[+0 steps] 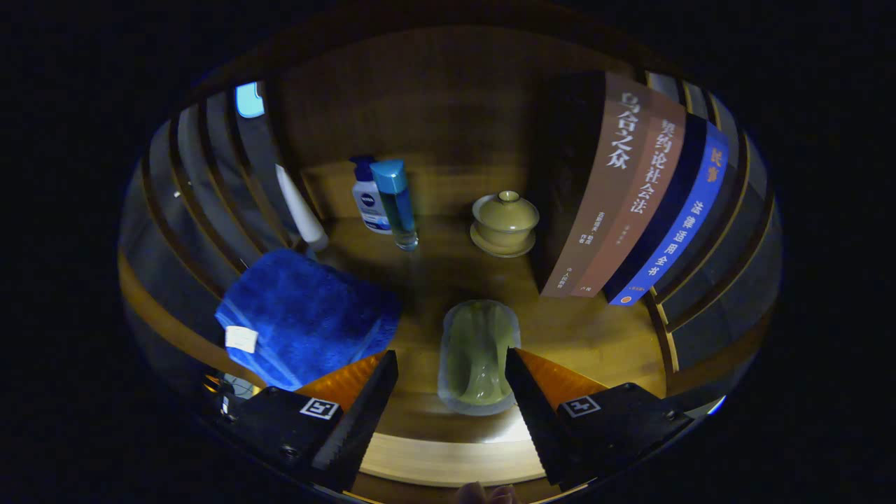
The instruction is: Pull open the drawer, take out the items inside it, and place them on the countertop above the cabinet.
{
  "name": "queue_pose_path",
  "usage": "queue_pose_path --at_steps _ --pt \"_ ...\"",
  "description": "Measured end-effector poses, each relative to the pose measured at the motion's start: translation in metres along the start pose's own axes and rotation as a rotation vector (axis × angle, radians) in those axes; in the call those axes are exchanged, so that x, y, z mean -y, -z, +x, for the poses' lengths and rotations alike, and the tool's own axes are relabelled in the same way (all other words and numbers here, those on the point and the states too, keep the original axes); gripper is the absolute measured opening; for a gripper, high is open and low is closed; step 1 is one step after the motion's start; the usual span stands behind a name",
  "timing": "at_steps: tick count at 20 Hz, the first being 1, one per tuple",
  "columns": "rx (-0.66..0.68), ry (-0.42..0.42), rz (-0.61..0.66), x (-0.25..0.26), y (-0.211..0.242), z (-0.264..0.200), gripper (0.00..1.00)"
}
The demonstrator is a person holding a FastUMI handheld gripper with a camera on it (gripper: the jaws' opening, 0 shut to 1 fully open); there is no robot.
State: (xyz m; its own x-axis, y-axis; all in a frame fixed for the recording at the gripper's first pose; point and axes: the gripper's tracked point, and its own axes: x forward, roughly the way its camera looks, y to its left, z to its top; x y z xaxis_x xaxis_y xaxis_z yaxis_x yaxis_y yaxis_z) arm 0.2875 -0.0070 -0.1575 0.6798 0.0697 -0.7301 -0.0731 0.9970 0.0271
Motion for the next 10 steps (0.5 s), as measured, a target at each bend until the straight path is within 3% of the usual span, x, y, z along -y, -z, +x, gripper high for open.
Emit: queue_pose_path --at_steps 4,10 --pt "0.178 -0.040 -0.008 -0.006 0.004 -0.058 0.99" --pt "0.537 -0.127 0.097 -0.016 0.010 -0.165 1.00"
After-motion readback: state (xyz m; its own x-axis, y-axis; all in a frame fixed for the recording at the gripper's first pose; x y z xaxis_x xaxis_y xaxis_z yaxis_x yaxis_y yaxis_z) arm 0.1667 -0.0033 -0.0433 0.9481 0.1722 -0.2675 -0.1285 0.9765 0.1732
